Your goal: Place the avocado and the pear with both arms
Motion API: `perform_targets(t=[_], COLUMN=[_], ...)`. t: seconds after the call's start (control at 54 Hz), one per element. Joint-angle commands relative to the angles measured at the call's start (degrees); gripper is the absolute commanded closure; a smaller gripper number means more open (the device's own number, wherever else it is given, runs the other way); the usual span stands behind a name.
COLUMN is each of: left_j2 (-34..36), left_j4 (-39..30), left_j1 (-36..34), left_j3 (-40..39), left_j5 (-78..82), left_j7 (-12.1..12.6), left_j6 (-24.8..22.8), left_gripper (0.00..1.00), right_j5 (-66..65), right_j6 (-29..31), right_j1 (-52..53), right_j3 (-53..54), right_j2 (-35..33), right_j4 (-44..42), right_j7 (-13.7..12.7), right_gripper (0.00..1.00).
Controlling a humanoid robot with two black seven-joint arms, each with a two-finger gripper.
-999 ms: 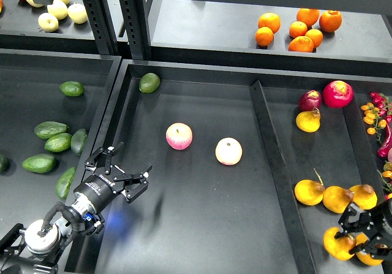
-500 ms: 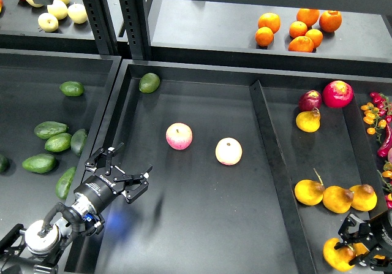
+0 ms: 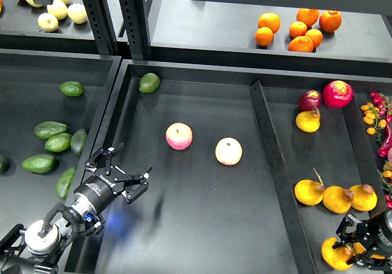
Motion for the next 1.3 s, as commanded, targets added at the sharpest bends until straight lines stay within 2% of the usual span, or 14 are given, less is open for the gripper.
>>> perform_targets(t=[0.0,0.278,0.537,0.814,0.87,0.999,1.147,1.277], left_j2=[0.00,0.00,0.00,0.00,0.00,0.00,0.00,0.00], left_j4=[-0.01,-0.01,-0.01,-0.01,-0.01,-0.01,-0.01,-0.01], left_j1=[0.00,0.00,0.09,0.09,0.09,0.09,0.09,0.09], left_j3=[-0.01,-0.09,-0.09,-0.01,-0.01,-0.01,0.08,0.08], left_j5=[0.00,0.00,0.00,0.00,0.00,0.00,0.00,0.00], left_j7=[0.00,0.00,0.00,0.00,0.00,0.00,0.00,0.00], left_j6=[-0.01,-0.01,-0.01,-0.01,-0.01,-0.01,-0.01,-0.01], left_gripper=[0.01,0.01,0.01,0.01,0.01,0.01,0.01,0.01], right_j5=[-0.09,-0.62,-2.11,-2.99,-2.99,-2.91,-2.64,-2.20], right_j6=[0.00,0.00,0.00,0.00,0.00,0.00,0.00,0.00], right_j1=[-0.30,-1.26,-2.14,-3.64,-3.55,-3.11,-2.85,-2.67], right_j3=[0.29,1.17,2.31,3.63,3.63,4.16,5.13,6.09], right_j2=[0.55,1.61,2.14,2.22,2.14,1.79,0.64,-0.76], right_j4=[-0.50,-2.35,-3.40,-3.84,-3.76,-3.14,-1.83,-0.68], right_j7=[0.00,0.00,0.00,0.00,0.00,0.00,0.00,0.00], right_gripper=[0.72,0.66,0.54,0.46,0.42,0.14,0.02,0.01])
